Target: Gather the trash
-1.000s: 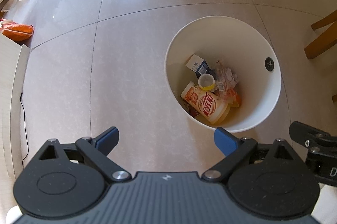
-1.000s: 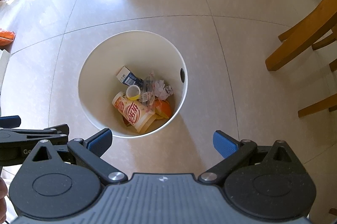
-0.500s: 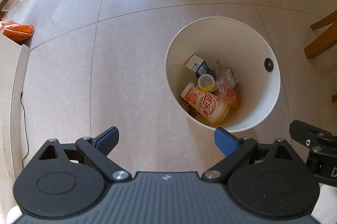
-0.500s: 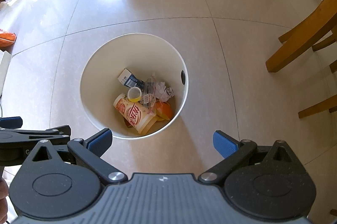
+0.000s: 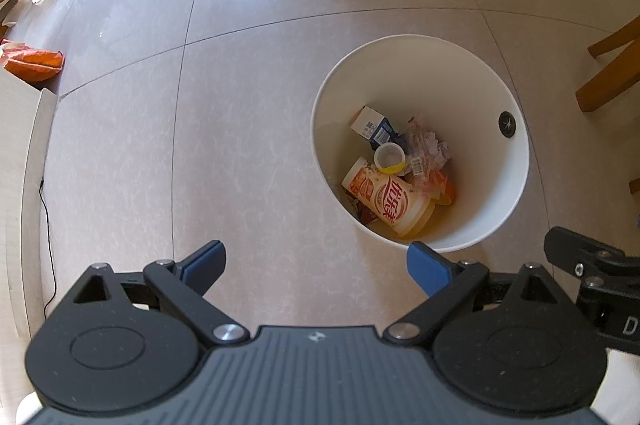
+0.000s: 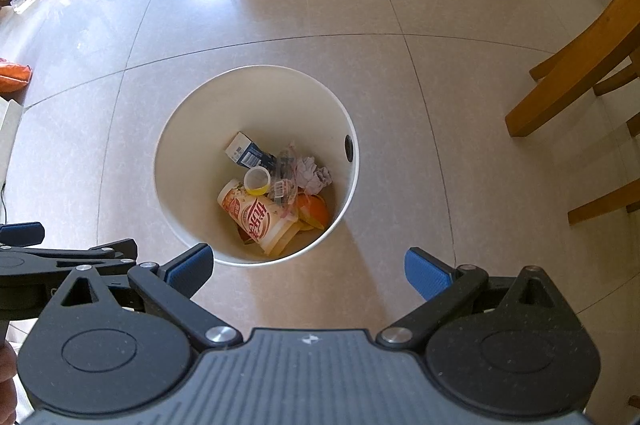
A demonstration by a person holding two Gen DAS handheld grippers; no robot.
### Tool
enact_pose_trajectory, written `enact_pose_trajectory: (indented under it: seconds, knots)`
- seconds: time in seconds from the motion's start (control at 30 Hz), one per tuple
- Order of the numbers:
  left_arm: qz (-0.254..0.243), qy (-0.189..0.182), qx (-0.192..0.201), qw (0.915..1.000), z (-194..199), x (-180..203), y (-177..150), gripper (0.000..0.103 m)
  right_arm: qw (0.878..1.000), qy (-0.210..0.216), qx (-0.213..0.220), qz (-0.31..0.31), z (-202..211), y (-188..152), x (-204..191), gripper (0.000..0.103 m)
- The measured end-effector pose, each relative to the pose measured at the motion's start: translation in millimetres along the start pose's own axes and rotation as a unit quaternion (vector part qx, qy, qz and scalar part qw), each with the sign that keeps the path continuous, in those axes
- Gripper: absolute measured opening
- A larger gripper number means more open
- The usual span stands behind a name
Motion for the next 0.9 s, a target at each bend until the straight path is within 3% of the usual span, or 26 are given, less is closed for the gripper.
enact_pose_trajectory:
  seconds: [0.9]
  knots:
    - [-0.004,-0.002,0.002,1.0000,3.6,-0.5,1.5,0.097,1.000,0.000,0.001,0.000,1.6,0.4,1.7,0.103]
Point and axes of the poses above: each gripper's, at about its wrist camera, not at the fingertips, and z roughly against the way its jaws point, x to its right, y to its top, the point moved 4 cm from there along -z, roughly the way its jaws point, and after that the axes turned 4 degrees about -z, right-handed, at the moved point
